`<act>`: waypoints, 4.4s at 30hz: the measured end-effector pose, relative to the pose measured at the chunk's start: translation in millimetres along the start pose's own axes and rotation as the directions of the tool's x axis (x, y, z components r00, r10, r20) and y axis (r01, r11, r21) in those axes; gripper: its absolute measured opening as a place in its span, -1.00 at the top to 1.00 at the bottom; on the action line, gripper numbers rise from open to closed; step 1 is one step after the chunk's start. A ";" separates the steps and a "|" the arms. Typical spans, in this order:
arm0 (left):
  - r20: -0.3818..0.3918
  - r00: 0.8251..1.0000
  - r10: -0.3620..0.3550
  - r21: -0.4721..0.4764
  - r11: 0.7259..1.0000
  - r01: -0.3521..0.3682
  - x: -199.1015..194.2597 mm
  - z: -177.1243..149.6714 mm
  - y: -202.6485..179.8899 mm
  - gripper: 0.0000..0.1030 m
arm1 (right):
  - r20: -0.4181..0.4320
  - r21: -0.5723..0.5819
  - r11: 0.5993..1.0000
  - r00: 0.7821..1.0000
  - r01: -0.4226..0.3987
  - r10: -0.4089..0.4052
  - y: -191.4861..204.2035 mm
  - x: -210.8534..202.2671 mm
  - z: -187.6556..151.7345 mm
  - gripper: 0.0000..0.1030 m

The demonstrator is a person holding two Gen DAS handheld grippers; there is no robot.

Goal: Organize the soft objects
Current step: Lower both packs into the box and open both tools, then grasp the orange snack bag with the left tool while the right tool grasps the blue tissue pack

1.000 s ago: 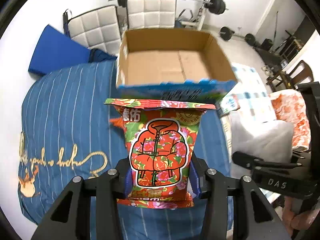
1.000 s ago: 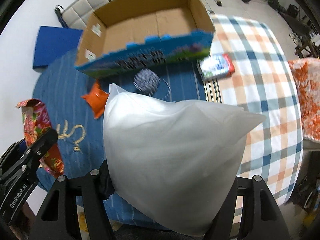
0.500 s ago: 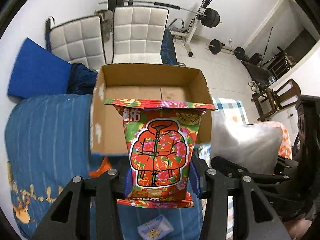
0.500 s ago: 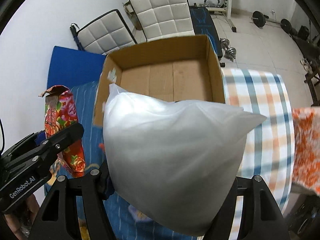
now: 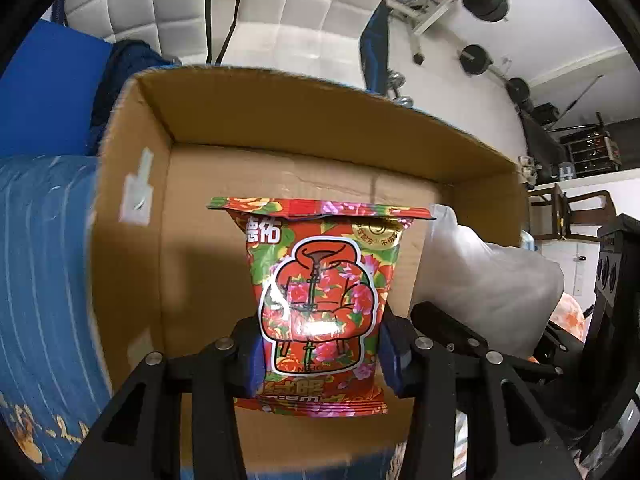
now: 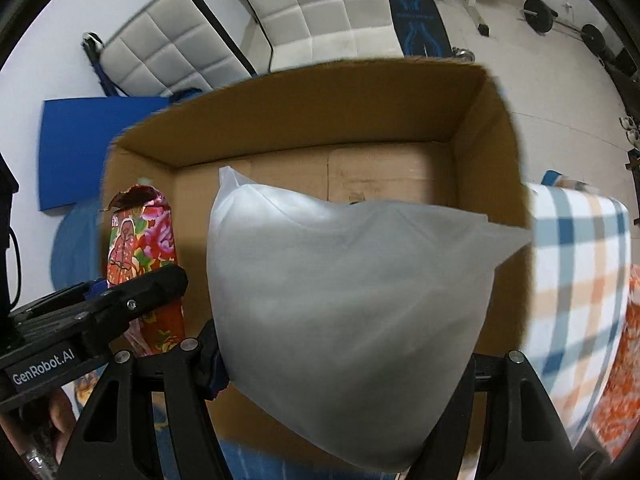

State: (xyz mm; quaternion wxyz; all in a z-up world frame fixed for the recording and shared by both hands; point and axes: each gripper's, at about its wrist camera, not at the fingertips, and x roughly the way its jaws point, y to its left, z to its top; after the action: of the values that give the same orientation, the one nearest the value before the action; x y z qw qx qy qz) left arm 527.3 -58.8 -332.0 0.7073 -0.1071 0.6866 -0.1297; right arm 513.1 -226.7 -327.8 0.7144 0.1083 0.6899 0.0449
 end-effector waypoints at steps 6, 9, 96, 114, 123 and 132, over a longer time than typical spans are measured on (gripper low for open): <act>-0.103 0.994 -0.031 -0.041 0.999 0.027 51.4 29.6 11.5 0.17 | -0.054 -0.016 1.000 0.998 0.020 -0.021 -3.7 57.7 35.2 -0.37; -0.144 0.989 -0.037 -0.061 0.998 0.028 70.7 38.3 14.4 0.17 | -0.068 -0.011 1.000 0.997 0.021 -0.021 -4.3 72.5 44.6 -0.37; 0.384 0.878 0.286 -0.020 0.953 -0.302 -170.3 -257.0 5.8 -0.92 | 0.084 0.101 0.995 0.996 0.025 -0.034 6.8 -87.5 -291.8 -1.00; 0.038 0.896 0.442 -0.229 0.877 -0.423 -62.8 -365.5 122.7 -0.92 | -0.243 0.743 0.668 0.916 -0.036 0.320 11.4 132.6 -401.1 -0.52; 0.028 0.929 0.370 -0.219 0.909 -0.355 -62.9 -341.1 123.6 -0.92 | -0.307 0.296 0.954 0.951 0.057 0.038 22.7 102.3 -369.6 -0.21; 0.019 0.979 0.204 -0.212 0.957 -0.196 -26.9 -241.5 116.3 -0.92 | -0.202 -0.177 0.945 0.929 0.276 -0.309 23.0 82.9 -320.5 -0.19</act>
State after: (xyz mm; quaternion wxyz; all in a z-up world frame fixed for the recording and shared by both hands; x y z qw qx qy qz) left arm 289.7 66.2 -353.2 0.7153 -0.1136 0.6893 0.0176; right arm 199.7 -156.9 -411.6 0.6355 -0.0542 0.7702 0.0000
